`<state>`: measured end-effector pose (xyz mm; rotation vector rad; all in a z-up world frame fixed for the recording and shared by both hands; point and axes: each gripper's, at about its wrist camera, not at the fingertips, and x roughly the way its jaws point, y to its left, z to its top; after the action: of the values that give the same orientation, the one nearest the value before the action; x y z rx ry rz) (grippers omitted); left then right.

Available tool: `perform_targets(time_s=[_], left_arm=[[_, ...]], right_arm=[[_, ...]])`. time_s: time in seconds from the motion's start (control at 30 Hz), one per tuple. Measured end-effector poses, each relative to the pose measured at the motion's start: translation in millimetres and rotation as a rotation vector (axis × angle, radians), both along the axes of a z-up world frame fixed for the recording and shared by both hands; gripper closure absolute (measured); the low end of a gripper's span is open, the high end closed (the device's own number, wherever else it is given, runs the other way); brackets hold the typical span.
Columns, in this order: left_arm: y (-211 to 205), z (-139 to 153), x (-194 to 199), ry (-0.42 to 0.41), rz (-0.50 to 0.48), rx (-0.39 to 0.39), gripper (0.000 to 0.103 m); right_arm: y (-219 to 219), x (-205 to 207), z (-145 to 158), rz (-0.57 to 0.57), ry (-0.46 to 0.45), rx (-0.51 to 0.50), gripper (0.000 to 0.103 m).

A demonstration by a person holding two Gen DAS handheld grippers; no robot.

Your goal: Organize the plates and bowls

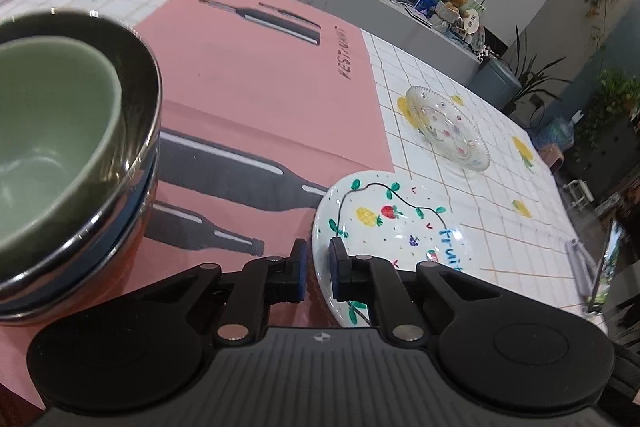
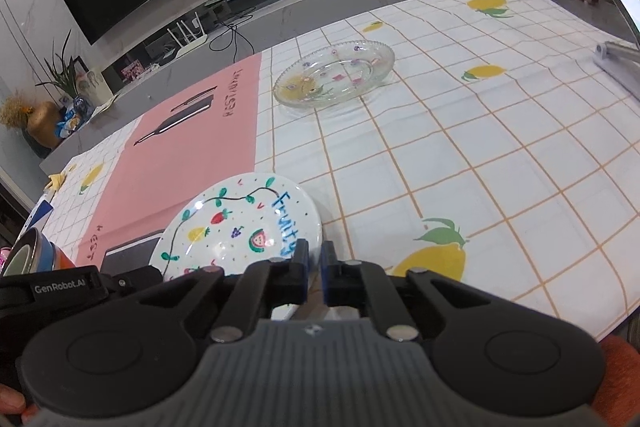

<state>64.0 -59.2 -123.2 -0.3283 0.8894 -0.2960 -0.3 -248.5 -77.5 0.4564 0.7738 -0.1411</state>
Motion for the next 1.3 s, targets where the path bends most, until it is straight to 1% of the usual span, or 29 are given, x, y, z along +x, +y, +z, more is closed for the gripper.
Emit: perform_targets(time_s=[0.03,0.07,0.13,0.2,0.27,0.3,0.33,0.37,0.5,0.6,0.73,0.8,0.83,0.87,0.9,0.93,0.97,1.03,1.1,1.17,1.3], left_arm=[[0,2,-2,-0.018,0.001,0.015,0.09],[0,5,-3,-0.033,0.0,0.023,0.09],[-1,11,-7,-0.055,0.0,0.031,0.09],[-2,17,-11,-0.075,-0.009,0.027,0.09],[-4,24,-13,-0.093,-0.025,0.023,0.084],[-5,27,-14,-0.103,-0.033,0.021,0.083],[-7,31,-15,-0.114,-0.041,0.021,0.082],[-9,34,-15,-0.123,-0.048,0.024,0.081],[-18,47,-14,-0.154,-0.059,0.044,0.08],[-24,55,-8,-0.17,-0.067,0.042,0.078],[-34,67,1,-0.197,-0.087,0.05,0.071],[-40,73,6,-0.211,-0.094,0.052,0.064],[-44,76,10,-0.213,-0.097,0.048,0.059],[-47,78,14,-0.211,-0.1,0.043,0.055],[-50,80,18,-0.207,-0.099,0.036,0.054],[-52,80,23,-0.198,-0.092,0.033,0.05],[-55,80,27,-0.187,-0.087,0.031,0.047],[-59,78,38,-0.158,-0.08,0.019,0.044],[-63,75,51,-0.125,-0.069,0.015,0.044],[-65,71,61,-0.109,-0.06,0.01,0.044],[-73,65,78,-0.116,-0.051,-0.007,0.044]], right_arm=[[0,-1,1,-0.004,-0.005,-0.004,0.093],[0,-3,3,-0.007,-0.01,-0.01,0.081],[0,-6,8,-0.011,-0.027,-0.027,0.062],[0,-8,12,-0.014,-0.039,-0.051,0.06],[1,-9,17,-0.01,-0.044,-0.065,0.047],[1,-10,19,-0.01,-0.05,-0.069,0.043],[2,-11,22,-0.014,-0.059,-0.072,0.035],[2,-12,25,-0.023,-0.07,-0.075,0.029],[0,-16,33,-0.073,-0.097,-0.119,0.029],[-6,-18,37,-0.107,-0.125,-0.142,0.029],[-20,-16,42,-0.164,-0.14,-0.137,0.029],[-28,-11,44,-0.171,-0.135,-0.122,0.029],[-33,-7,45,-0.175,-0.126,-0.111,0.028],[-36,-3,46,-0.179,-0.116,-0.1,0.026],[-40,1,46,-0.181,-0.11,-0.089,0.023],[-45,5,47,-0.183,-0.111,-0.077,0.022],[-48,8,48,-0.186,-0.113,-0.066,0.022],[-54,18,48,-0.187,-0.108,-0.048,0.019],[-60,30,46,-0.181,-0.089,-0.035,0.019],[-65,41,44,-0.181,-0.074,-0.016,0.019],[-75,63,39,-0.188,-0.055,-0.004,0.019]])
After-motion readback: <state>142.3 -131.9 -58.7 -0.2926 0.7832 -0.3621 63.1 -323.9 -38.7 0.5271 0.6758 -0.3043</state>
